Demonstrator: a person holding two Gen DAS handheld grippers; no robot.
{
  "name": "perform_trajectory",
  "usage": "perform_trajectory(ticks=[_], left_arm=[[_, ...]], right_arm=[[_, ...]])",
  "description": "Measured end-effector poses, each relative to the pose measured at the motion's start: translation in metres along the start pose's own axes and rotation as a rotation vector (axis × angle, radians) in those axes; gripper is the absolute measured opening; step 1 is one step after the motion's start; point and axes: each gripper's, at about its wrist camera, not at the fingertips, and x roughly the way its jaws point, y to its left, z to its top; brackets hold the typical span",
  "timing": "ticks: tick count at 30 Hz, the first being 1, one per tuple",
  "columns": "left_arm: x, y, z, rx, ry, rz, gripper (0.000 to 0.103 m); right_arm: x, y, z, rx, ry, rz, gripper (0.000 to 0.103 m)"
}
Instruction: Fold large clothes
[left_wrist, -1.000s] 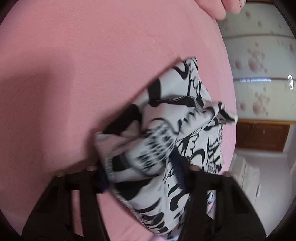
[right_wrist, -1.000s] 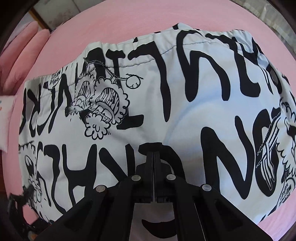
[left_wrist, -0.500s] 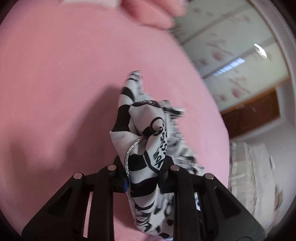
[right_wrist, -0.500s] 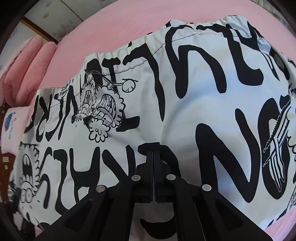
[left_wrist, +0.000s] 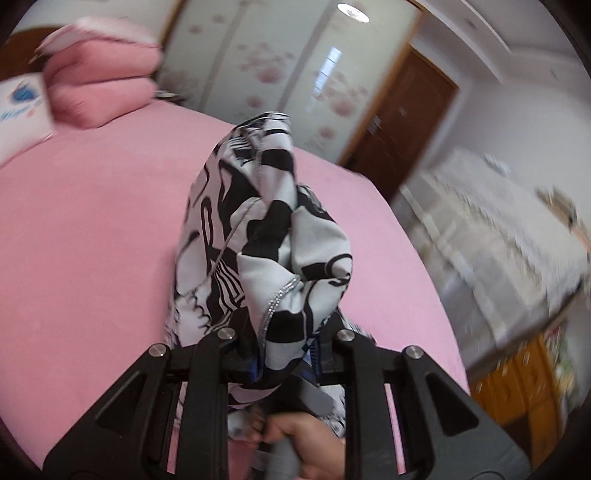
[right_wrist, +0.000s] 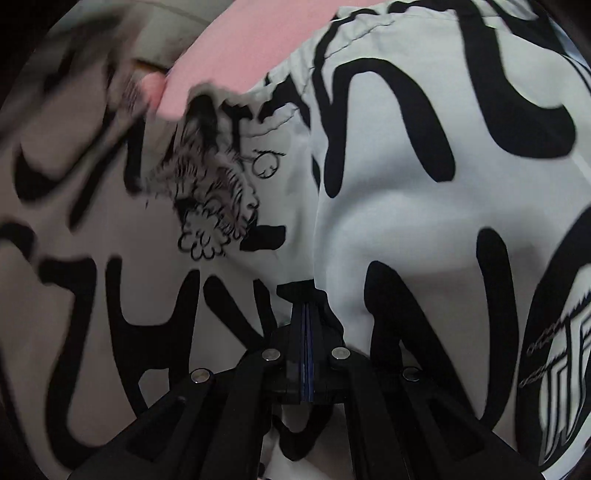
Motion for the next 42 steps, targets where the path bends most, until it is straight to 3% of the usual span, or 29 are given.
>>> perform_trajectory(ticks=[6,11,16,20,25,27,30,34,36,39,40,41,42], left_arm=[[0.033,-0.089,-0.038,0.143,0.171,-0.027,0.015],[0.022,-0.134,-0.063,0.220,0.204,-0.012,0.015],[0.014,-0.154,-0.065,0.252,0.206,0.006,0.016],[0.014,-0.166,-0.060,0.249,0.216,-0.004,0.016],[0.034,-0.167,-0.072,0.304,0.262,0.013,0.016],[0.052,-0.174,-0.089,0.327,0.318,0.000,0.016],[0.081,-0.184,-0.115,0.404,0.396,0.008,0.016],[0.114,-0.190,-0.147,0.463,0.499,0.014,0.018],[0.131,-0.187,-0.157,0.456,0.592,0.026,0.020],[0.129,-0.181,-0.156,0.467,0.616,0.032,0.025],[0.126,-0.182,-0.154,0.468,0.617,0.024,0.032],[0.122,-0.183,-0.152,0.459,0.627,0.001,0.037],[0.118,-0.184,-0.149,0.432,0.640,-0.033,0.050]], right_arm=[[-0.017,-0.033,0.009,-0.018,0.082,0.096,0.000],[-0.040,-0.081,0.016,0.095,0.141,0.227,0.000],[-0.094,-0.116,0.039,0.062,0.146,0.192,0.000],[-0.159,-0.163,0.073,0.054,0.051,0.108,0.000],[-0.253,-0.230,0.125,0.148,-0.212,0.168,0.000],[-0.283,-0.251,0.143,0.158,-0.257,0.150,0.001],[-0.312,-0.271,0.157,0.108,-0.256,0.079,0.001],[-0.335,-0.292,0.148,0.104,-0.262,0.042,0.001],[-0.341,-0.299,0.136,0.109,-0.237,0.040,0.001],[-0.362,-0.306,0.109,0.114,-0.173,0.074,0.005],[-0.357,-0.298,0.097,0.121,-0.157,0.088,0.012],[-0.351,-0.288,0.081,0.132,-0.139,0.106,0.027],[-0.344,-0.278,0.073,0.145,-0.123,0.122,0.036]])
